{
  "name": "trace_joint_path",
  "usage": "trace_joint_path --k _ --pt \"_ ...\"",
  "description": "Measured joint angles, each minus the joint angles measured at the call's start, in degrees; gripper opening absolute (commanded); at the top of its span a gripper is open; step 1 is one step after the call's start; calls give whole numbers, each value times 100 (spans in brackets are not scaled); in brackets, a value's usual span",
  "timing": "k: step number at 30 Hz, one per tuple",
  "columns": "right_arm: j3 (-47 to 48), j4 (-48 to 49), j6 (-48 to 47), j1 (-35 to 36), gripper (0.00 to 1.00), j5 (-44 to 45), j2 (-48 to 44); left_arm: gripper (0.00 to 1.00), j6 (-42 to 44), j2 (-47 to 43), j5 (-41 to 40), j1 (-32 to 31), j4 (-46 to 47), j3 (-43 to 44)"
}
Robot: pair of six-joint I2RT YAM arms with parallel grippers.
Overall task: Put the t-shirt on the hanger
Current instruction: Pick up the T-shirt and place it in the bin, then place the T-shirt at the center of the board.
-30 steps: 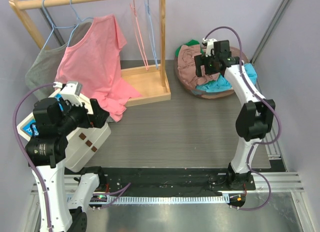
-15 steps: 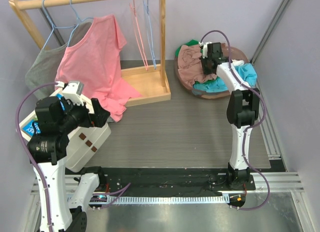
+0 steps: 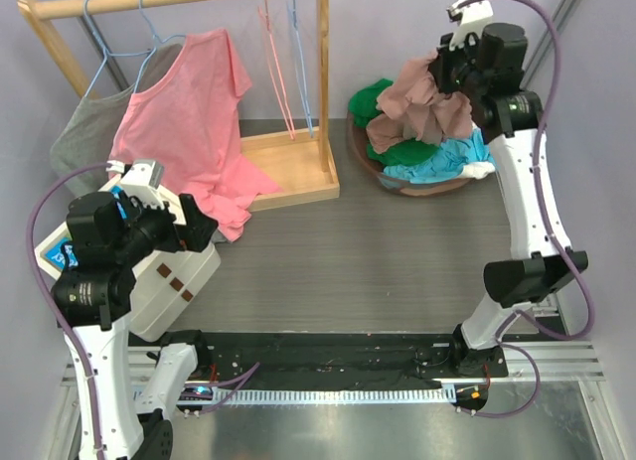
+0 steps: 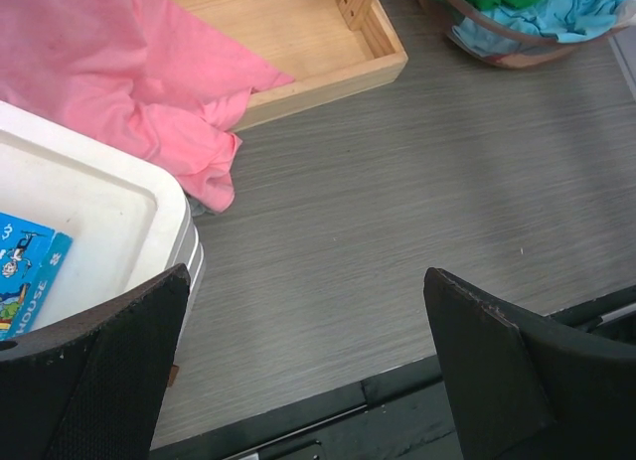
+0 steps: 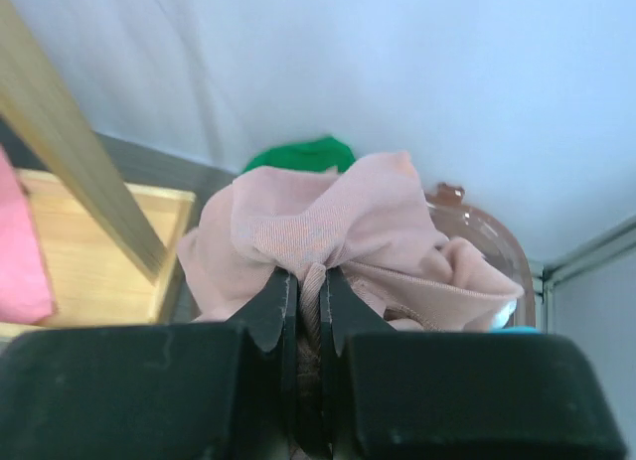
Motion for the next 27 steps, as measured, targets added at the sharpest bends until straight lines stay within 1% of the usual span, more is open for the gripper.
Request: trace_joint_path --k 5,7,10,14,16,20,24,25,26,27 --pt "190 -184 280 -11 1 -575 -590 100 94 -87 35 0 11 50" --pt "155 -319 433 -4 1 -984 -870 100 192 -177 142 0 26 50" --pt "11 -494 645 -4 1 -1547 -1449 100 323 -374 330 4 98 50" --pt "-50 -492 970 -4 1 -2098 -2334 100 424 -636 520 7 256 50" --pt "-70 -376 1172 -4 1 -2315 -2780 100 450 -686 623 7 341 50" --pt "-396 219 1853 -4 1 -2861 -3598 100 457 -671 848 9 503 33" --pt "-1351 852 2406 7 2 -3320 -4111 100 577 -660 1102 9 610 -33" --pt "-1674 896 2492 13 18 -3366 -4129 100 645 -654 1174 9 608 -55" --pt "-2068 931 2559 22 23 -3375 -4107 100 769 -636 1287 9 597 -87" --pt "-2430 949 2612 24 31 -3351 -4081 100 798 -629 1316 9 592 -94"
